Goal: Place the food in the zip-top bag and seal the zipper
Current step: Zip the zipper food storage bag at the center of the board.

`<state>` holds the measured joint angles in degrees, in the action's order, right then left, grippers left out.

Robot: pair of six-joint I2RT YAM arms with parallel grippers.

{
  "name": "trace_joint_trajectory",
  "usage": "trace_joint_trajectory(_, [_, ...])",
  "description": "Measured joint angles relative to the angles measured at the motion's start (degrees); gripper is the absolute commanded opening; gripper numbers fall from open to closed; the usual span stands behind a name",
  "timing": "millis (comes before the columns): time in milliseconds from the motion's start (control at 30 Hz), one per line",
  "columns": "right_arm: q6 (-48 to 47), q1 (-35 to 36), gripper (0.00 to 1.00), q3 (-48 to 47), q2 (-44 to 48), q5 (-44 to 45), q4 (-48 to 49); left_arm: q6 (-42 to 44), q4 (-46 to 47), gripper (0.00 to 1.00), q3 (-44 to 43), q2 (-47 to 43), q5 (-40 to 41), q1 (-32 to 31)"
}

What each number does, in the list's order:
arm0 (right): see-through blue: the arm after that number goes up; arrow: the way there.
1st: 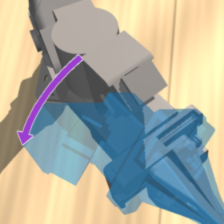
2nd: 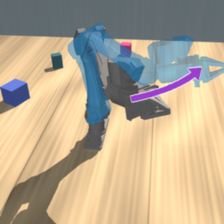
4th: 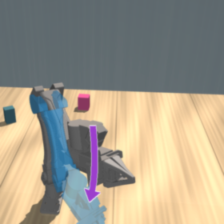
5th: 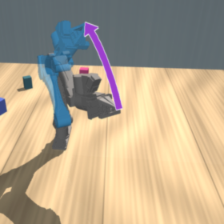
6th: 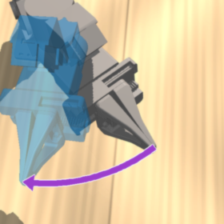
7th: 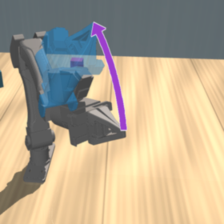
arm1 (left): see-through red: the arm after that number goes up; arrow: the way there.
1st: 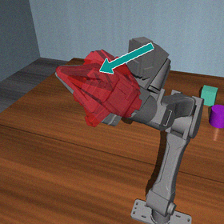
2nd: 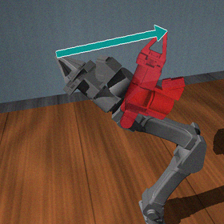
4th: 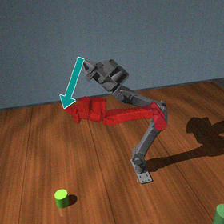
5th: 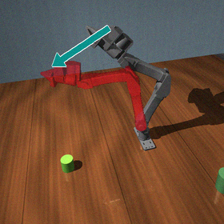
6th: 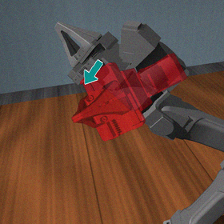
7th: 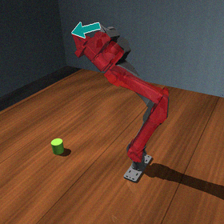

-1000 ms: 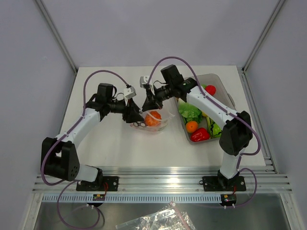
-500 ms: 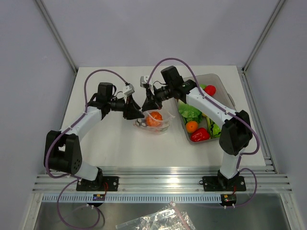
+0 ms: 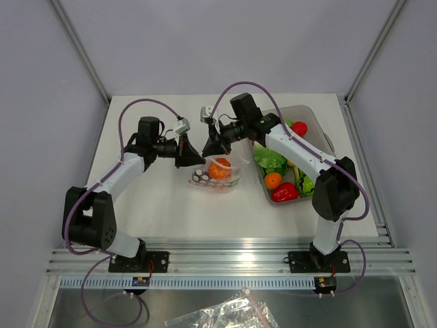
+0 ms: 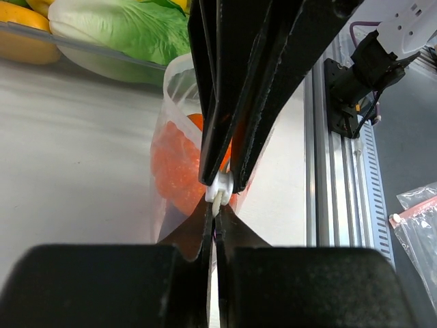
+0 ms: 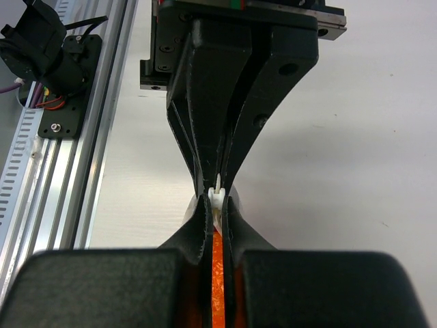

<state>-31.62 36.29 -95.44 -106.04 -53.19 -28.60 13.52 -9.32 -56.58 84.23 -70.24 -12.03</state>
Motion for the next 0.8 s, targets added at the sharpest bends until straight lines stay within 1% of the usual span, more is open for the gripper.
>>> trace_joint_trajectory(133, [0.0,0.0,0.00,0.7,0.0,-0.1,0.6,-1.6,2.6,0.00,1.9,-1.4,1.2,0.0])
trace_joint_trajectory(333, [0.4,0.0,0.00,4.3,1.3,-0.5,2.9,-6.4,9.4,0.00,7.4,-5.4,4.2,0.7])
trace_joint_trajectory(567, [0.6,-1.0,0.00,9.8,5.7,0.0,4.7,-9.1,12.6,0.00,7.7,-6.4,5.1,1.6])
trace_joint_trajectory(800, [0.8,-2.6,0.00,13.1,8.2,1.0,4.8,-11.6,15.9,0.00,8.5,-7.4,6.1,3.0])
